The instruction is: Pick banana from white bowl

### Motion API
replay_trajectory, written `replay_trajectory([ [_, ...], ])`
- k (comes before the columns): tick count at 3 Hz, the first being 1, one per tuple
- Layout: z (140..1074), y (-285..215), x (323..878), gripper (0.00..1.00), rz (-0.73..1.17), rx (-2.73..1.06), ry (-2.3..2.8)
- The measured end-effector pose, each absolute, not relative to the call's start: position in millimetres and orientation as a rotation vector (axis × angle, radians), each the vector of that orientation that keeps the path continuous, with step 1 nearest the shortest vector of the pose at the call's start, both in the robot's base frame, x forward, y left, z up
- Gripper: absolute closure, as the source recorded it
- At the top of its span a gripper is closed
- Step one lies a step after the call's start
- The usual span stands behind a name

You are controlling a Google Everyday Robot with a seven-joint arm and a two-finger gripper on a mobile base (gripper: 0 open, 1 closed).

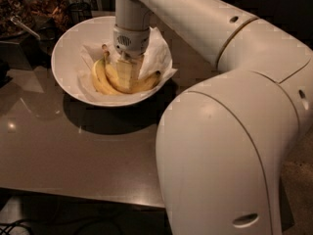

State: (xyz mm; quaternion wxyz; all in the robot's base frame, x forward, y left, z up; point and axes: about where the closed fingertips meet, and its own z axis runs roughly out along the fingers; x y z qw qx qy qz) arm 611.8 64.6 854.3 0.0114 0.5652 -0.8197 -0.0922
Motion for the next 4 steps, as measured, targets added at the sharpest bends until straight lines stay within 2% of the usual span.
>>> replay_trajectory([
  [2, 874, 70, 601, 1.0, -0.301, 1.86, -2.575],
  [4, 923, 76, 563, 1.0, -0.375, 2.05, -2.523],
])
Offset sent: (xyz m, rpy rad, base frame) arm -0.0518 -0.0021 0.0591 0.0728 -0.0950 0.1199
